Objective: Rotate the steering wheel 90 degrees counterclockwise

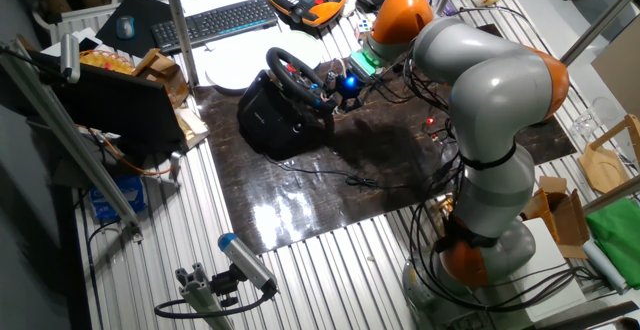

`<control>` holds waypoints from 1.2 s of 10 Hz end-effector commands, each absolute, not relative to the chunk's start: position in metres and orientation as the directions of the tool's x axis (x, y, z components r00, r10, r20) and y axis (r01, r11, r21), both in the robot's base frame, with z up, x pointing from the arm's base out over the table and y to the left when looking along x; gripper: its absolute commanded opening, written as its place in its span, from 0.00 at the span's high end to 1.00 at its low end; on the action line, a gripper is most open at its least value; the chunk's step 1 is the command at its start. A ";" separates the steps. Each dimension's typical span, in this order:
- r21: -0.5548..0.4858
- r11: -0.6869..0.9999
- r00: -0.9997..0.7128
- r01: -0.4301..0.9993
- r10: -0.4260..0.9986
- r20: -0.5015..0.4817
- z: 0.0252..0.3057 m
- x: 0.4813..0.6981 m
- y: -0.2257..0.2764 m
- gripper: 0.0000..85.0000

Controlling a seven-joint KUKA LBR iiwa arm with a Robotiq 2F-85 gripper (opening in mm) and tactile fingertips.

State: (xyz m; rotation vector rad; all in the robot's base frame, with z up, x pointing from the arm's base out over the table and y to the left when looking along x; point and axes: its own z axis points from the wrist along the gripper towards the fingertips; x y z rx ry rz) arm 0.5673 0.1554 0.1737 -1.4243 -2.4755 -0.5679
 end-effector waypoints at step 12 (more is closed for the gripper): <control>-0.008 0.159 -0.141 0.987 0.900 0.412 0.225 0.569 0.172 0.01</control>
